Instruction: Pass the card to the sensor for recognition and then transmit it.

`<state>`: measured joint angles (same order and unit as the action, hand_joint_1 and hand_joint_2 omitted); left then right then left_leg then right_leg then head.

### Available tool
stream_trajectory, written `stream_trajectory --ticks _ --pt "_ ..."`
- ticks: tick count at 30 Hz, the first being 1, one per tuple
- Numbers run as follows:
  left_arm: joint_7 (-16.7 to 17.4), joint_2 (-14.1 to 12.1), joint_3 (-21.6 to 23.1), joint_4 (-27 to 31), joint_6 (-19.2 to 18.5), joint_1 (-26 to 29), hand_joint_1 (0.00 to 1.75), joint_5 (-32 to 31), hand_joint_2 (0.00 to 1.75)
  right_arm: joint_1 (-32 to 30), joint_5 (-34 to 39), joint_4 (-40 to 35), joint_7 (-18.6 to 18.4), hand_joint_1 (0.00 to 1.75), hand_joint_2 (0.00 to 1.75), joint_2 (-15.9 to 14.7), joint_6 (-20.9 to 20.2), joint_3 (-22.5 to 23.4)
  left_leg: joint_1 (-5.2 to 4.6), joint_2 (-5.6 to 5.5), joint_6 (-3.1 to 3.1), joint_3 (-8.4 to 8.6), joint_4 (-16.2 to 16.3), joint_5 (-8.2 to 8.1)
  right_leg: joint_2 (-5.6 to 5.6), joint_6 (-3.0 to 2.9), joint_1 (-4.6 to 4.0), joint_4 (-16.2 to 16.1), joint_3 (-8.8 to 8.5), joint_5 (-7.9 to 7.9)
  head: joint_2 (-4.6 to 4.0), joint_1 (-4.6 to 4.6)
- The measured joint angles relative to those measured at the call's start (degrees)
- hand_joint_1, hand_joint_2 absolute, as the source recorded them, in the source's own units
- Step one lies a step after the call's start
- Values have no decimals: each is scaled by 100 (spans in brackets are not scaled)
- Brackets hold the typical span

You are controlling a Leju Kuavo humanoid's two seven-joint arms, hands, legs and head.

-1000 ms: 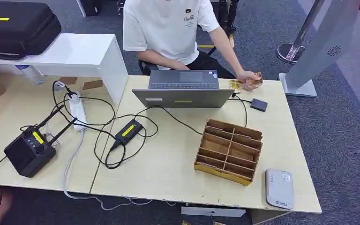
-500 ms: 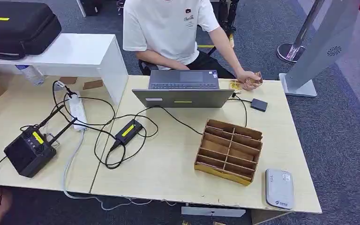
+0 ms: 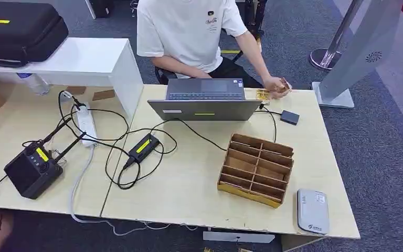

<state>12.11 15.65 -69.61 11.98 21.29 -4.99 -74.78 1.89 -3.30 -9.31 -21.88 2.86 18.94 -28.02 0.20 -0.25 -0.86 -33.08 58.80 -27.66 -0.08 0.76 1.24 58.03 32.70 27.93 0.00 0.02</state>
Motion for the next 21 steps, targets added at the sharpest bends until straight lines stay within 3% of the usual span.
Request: stream_trajectory --ticks 2,3,4,6,9,16,17,19,21 --pt "14 9 20 19 1201 24 0 -76 175 -4 26 15 -213 0 0 9 437 0 0 -1 0 0 0 0 -1 0 0 0 0 0 0 0" --pt "-92 29 13 154 1531 70 0 -116 175 -16 57 17 -288 0 0 11 728 2 -1 -1 0 0 0 0 0 0 1 0 1 0 0 -4" --pt "-246 83 -9 375 1741 108 0 -166 0 -24 104 22 -351 0 0 11 1018 9 0 1 0 0 0 0 1 0 0 0 1 0 0 0" --pt "-583 120 -127 710 1834 153 0 -273 0 -36 155 42 -443 0 0 11 1378 30 0 -1 0 0 0 0 -1 0 0 0 1 1 0 -2" --pt "-912 164 -333 1045 1842 185 0 -468 0 -57 221 57 -489 0 0 11 1567 68 0 0 0 0 0 0 0 0 0 0 1 0 0 0" --pt "-1343 216 -1028 1364 1862 187 0 -937 0 -83 82 70 -283 0 0 -50 2060 373 -1 0 1 1 0 -1 0 0 1 -1 0 0 0 -2" --pt "-1182 243 -1152 1333 1860 179 0 -1025 175 -103 -209 46 -352 0 0 -74 2069 490 -1 -1 1 1 0 -1 0 0 1 -2 -1 0 0 -2" --pt "-504 221 -1336 992 1757 98 0 -1110 175 -296 -1670 -331 -424 0 0 -61 2084 1125 -4 -17 1 -4 0 0 -16 1 3 -1 -7 0 0 -2" --pt "58 181 -1489 710 1084 77 0 -1046 175 -485 -3917 -764 -5 0 0 72 2089 2221 1 -13 1 -9 0 -1 -13 1 -1 -2 -4 0 0 0"
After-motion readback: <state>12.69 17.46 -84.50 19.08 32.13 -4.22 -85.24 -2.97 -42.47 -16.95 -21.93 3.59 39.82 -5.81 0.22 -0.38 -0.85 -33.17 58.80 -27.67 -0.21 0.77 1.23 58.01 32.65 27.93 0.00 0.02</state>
